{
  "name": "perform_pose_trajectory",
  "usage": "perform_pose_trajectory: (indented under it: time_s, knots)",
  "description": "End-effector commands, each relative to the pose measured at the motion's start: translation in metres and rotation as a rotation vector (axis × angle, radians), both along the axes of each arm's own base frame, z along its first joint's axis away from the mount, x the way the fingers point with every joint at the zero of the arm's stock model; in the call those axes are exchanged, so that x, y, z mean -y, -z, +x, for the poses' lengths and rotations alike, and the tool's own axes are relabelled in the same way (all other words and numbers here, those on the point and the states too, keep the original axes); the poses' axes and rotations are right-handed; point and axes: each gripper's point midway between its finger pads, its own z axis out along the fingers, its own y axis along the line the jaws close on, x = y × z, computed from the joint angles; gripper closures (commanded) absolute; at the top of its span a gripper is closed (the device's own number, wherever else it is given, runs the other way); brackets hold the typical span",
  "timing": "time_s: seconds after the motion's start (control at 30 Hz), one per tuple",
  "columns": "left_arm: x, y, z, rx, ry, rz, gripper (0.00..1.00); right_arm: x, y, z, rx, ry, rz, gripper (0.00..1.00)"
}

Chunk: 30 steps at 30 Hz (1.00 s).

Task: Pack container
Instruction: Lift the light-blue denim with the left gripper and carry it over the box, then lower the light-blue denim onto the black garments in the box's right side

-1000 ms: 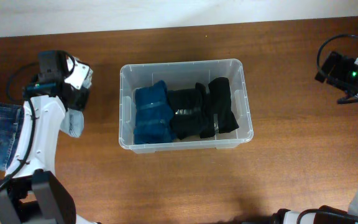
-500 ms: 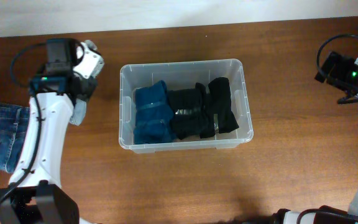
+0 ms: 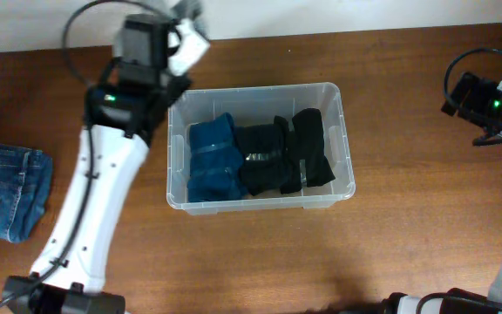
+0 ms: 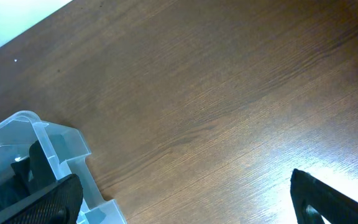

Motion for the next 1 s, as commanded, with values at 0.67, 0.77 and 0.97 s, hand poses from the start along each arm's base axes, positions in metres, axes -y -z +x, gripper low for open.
perform_pose_trajectory:
  time_s: [0.67,0.77,0.97]
  knots:
    - [0.164,0.014,-0.079,-0.072,0.334,-0.018,1.00,0.003,0.000,0.000,0.000,0.013,-0.005,0.01]
    - [0.169,0.026,-0.074,-0.089,0.335,-0.008,1.00,0.003,0.000,0.000,0.000,0.013,-0.005,0.01]
    - [0.183,0.055,-0.070,-0.142,0.335,0.002,1.00,0.003,0.000,0.000,0.000,0.013,-0.005,0.02]
